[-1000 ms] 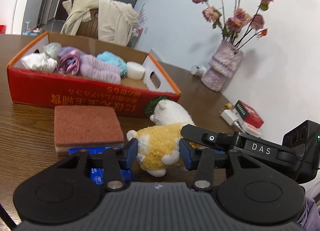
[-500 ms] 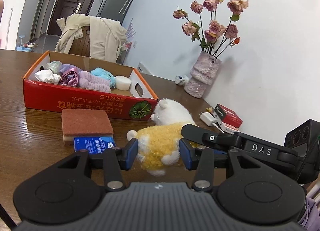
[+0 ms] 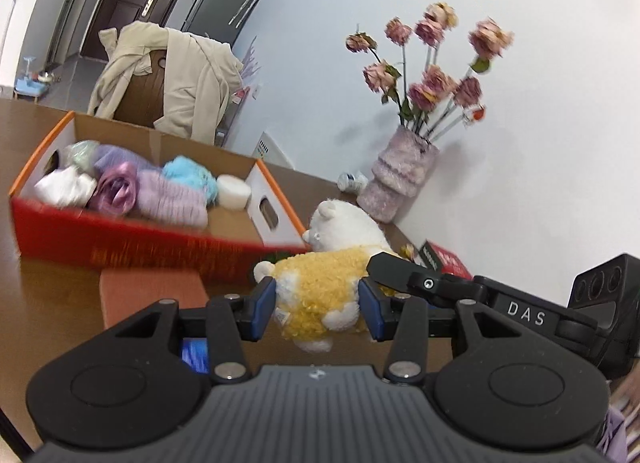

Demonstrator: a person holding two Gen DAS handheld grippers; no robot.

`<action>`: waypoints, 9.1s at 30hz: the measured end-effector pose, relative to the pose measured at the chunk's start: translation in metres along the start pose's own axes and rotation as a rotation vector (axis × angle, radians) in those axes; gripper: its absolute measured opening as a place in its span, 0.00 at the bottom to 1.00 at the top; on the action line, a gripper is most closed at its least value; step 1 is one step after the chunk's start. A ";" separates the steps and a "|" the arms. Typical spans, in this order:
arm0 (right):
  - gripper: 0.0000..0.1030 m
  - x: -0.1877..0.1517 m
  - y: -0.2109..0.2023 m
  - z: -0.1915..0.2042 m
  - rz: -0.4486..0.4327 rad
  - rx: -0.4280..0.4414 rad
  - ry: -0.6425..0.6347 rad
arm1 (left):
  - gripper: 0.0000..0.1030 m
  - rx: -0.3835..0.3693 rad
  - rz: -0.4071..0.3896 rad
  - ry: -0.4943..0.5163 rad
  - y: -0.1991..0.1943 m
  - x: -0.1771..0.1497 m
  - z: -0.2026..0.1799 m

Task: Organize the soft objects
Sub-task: 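Carry the sheep into the box and open both tools, then withdraw both tools and move them over the brown sponge, then close both tools together on the brown scouring sponge, then carry the sponge into the box and lower it onto the towel, then open both tools and withdraw them toward the blue tissue packet, then close both tools together on the blue tissue packet, then carry the tissue packet into the box beside the blue plush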

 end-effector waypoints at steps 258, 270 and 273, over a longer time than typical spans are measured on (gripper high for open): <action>0.21 -0.099 0.112 -0.012 0.309 0.054 -0.076 | 0.25 0.292 0.129 -0.037 0.025 -0.077 0.100; 0.21 -0.100 0.114 -0.019 0.289 0.089 -0.017 | 0.24 0.263 0.111 -0.088 0.028 -0.077 0.105; 0.18 -0.100 0.113 -0.018 0.282 0.084 -0.019 | 0.20 0.272 0.116 -0.087 0.022 -0.076 0.101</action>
Point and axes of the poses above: each gripper's, at about its wrist camera, not at the fingertips, and y roughly the way its jaws point, z to its left, x to its top, the point moved 10 cm from there along y, roughly the way its jaws point, and after that the axes turned 11 degrees about x, right-handed, at the moved point
